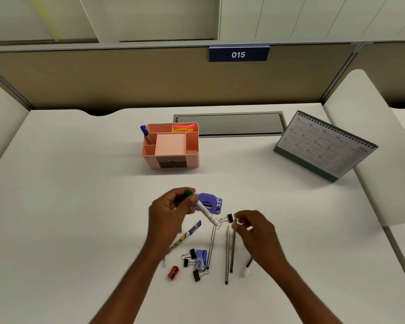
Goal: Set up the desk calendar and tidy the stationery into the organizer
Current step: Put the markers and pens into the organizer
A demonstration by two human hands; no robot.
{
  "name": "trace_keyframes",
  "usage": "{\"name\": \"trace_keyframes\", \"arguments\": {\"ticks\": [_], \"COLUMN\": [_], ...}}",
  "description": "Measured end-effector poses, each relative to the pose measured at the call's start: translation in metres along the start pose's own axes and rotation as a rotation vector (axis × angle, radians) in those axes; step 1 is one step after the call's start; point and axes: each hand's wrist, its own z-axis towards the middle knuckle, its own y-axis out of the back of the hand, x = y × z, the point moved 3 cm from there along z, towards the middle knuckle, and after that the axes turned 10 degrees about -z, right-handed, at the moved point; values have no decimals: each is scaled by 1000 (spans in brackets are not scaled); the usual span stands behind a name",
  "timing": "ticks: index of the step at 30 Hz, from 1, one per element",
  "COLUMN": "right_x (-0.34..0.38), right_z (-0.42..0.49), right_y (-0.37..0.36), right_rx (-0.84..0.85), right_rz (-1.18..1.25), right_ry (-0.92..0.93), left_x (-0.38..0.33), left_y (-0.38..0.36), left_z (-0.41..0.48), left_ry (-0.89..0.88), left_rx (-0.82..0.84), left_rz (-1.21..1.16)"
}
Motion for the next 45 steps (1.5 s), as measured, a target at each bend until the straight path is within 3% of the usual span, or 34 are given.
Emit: {"name": "trace_keyframes", "arguments": {"ticks": [3,7,17,27,33,38,45], "right_x": [-43,-76,-73,-62,-36,-13,6], "right_z": [-7,-21,-25,-7,7,18,34], "right_y": [14,21,10,31,44,46,38], "right_rx": [-31,36,65,51,-95,-172,-179], "right_rz": [-281,-412,-508,-357,-202,-40,57], "right_ry": [-154,-411,-437,-356,-276,-234,-193], "left_x": [-20,-46,-102,-99,-82,-69,-62], "left_y": [15,37,65,79,75,70,68], "left_z": [13,34,113,198,223,235,239], "left_ry": [-89,-230,-491,-544,-563,-477,-414], "left_rx": [-93,-178,-326,-397,-377,-385,-441], "left_rz": [23,84,242,502,694,854,894]}}
